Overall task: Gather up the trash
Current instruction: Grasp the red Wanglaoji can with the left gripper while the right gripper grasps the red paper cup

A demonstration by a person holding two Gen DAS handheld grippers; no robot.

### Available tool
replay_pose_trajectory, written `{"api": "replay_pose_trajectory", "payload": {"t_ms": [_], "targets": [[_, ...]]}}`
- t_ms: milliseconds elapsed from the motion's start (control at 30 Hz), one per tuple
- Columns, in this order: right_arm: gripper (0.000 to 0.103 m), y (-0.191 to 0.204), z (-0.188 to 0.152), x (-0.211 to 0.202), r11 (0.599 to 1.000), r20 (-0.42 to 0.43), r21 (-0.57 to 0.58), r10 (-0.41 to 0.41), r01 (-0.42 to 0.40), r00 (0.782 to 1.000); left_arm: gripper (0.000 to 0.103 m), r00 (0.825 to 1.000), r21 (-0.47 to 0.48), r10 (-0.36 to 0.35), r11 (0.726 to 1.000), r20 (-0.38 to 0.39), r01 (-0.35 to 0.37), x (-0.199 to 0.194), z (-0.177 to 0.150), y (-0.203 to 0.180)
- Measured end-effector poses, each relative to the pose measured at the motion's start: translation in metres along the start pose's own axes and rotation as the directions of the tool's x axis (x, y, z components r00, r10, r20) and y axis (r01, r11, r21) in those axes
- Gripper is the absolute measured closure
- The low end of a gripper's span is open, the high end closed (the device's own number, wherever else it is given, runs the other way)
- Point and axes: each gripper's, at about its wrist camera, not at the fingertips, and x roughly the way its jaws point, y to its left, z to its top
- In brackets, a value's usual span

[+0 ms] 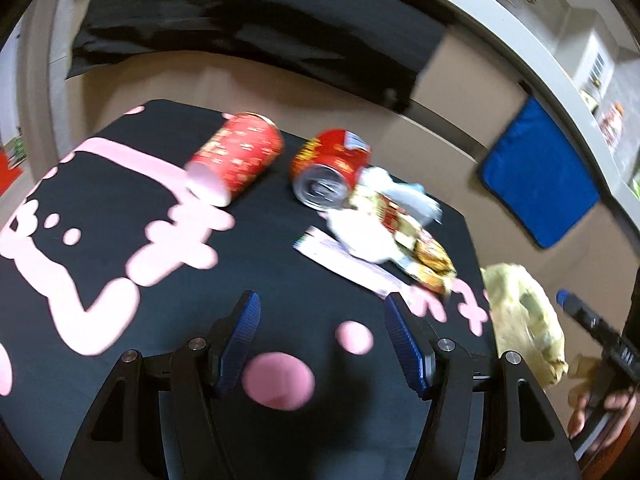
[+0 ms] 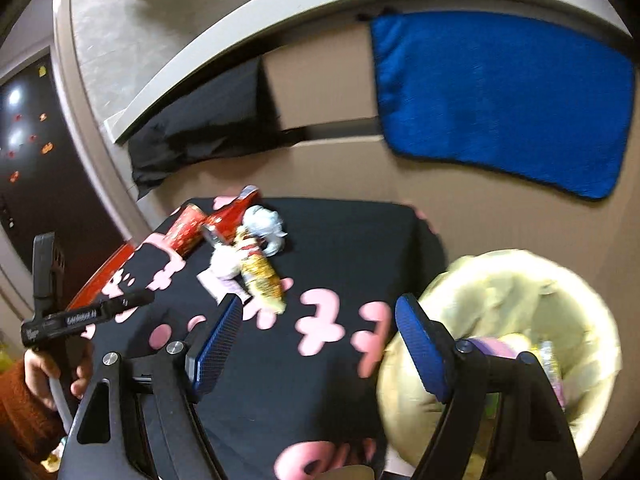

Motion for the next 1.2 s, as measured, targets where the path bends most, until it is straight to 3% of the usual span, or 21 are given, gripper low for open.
{"api": "replay_pose_trajectory", "payload": {"t_ms": [167,333,433,633,933,1067,1200], "targets": [[0.027,0.015,-0.010,0.018,0.999,-0.032,-0.007,0.035,-0.036,0.999,0.038,0.999,-0.002,-0.045,0.999,0.012,0.046,0.005,0.014,0.012],[0.027,0.022,-0.023,0.033,0.999,-0.069,-0.020,0.037,-0.038,0.997,0.038,0.994,0.065,-0.108,0.992,0.035,0.105,0.026,0.041,-0.009],[0.027,0.021,-0.029,0.039,0.999,-0.075,-0.010,0.038,-0.038,0.996,0.038,0.989,0.050,-0.140,0.989,0.043,0.138,0.045,0.064,-0.013],[0.027,0.021,-0.038,0.048,0.998,-0.103,-0.021,0.057,-0.059,0.993,0.038,0.994,-0.074,-0.092,0.993,0.057,0.096,0.097,0.112,0.003],[0.027,0.008,-0.044,0.065,0.998,-0.139,0.013,0.065,-0.063,0.988,0.038,0.998,0.018,-0.034,0.999,-0.044,0.035,0.158,0.134,-0.005],[0.027,0.006,-0.045,0.071,0.997,-0.151,0.018,0.071,-0.069,0.986,0.035,0.993,-0.084,-0.083,0.994,-0.084,0.076,0.175,0.146,0.010],[0.027,0.008,-0.044,0.070,0.997,-0.147,0.015,0.082,-0.080,0.986,0.035,0.976,-0.218,-0.163,0.967,-0.144,0.129,0.181,0.145,0.026]]}}
